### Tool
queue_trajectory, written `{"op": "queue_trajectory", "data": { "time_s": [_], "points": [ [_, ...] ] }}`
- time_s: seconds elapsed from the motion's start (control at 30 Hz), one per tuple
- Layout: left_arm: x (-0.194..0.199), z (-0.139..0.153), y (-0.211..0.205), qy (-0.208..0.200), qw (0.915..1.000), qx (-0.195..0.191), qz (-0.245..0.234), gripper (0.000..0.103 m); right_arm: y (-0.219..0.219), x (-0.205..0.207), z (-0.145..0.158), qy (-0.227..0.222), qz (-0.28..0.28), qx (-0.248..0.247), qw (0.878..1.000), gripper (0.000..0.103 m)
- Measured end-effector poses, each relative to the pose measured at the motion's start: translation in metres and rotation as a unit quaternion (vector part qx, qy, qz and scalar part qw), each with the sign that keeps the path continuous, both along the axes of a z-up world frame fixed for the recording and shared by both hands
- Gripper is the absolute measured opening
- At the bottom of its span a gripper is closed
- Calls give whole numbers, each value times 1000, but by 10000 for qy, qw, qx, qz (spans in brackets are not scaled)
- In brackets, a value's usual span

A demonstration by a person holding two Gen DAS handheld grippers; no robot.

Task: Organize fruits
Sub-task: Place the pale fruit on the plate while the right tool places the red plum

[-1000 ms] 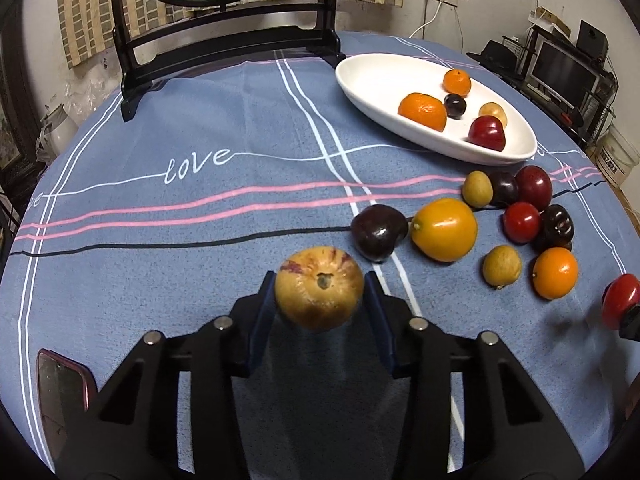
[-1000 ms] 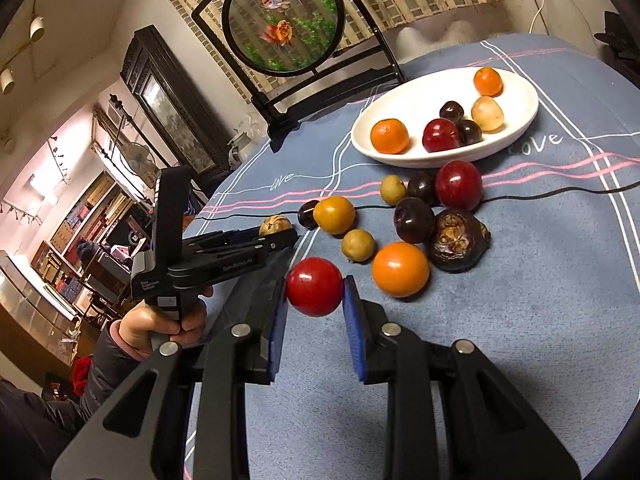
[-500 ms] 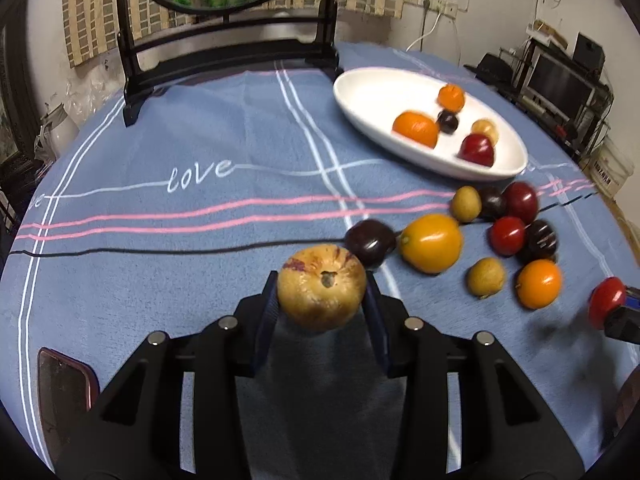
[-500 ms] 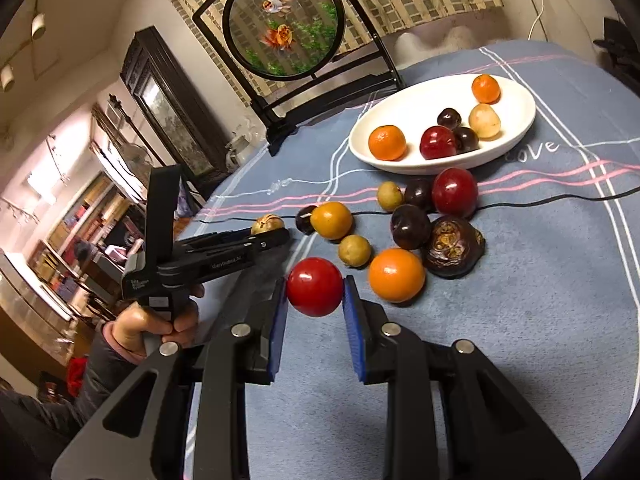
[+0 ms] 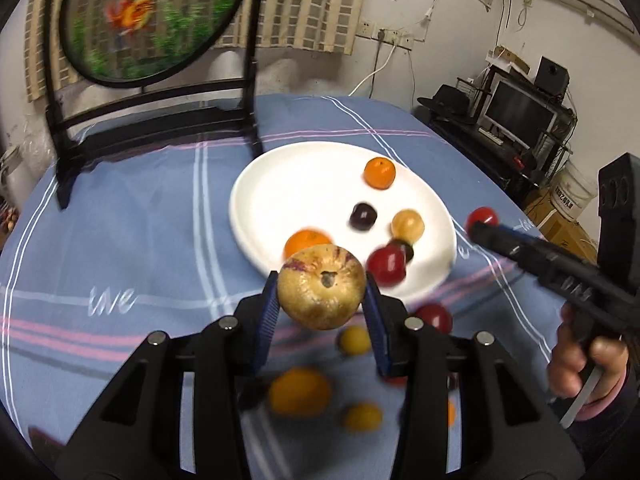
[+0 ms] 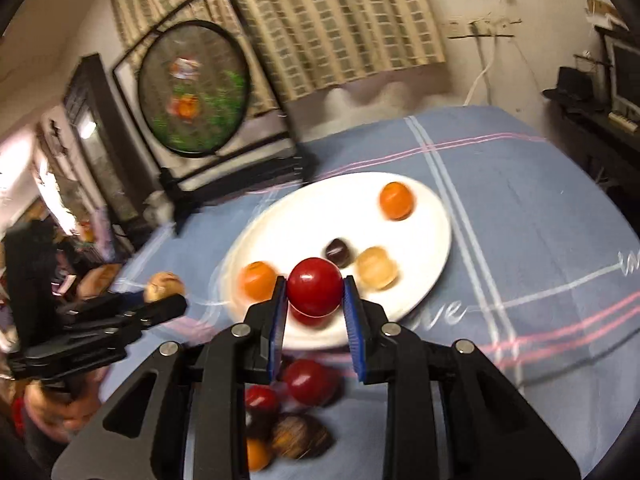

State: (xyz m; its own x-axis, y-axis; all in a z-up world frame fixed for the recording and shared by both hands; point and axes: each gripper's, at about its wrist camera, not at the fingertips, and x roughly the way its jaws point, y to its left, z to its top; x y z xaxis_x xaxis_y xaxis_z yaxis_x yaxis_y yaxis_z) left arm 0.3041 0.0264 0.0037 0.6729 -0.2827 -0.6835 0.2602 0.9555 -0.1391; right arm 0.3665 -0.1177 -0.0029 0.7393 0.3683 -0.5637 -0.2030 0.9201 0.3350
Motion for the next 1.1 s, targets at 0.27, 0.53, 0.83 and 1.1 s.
{"op": "queue_trajectory", "data": {
  "time_s": [0.27,0.53,0.83,1.1],
  "points": [
    [54,-22,-39,306,9993,183,-77,42,-2,40,-23,307,54,-213,9993,31],
    [33,-6,-31,4,9995,277,120,79,-6,23,-7,309,117,-136,9994,54],
    [-39,-4,44,-224,9941,135,1056,92,29,-56,9,-111,935,-357,9949,55],
    [-64,-22,89,31,9857,-324,1656,92,71,-77,-18,28,1326,-1182,9841,51]
  ]
}}
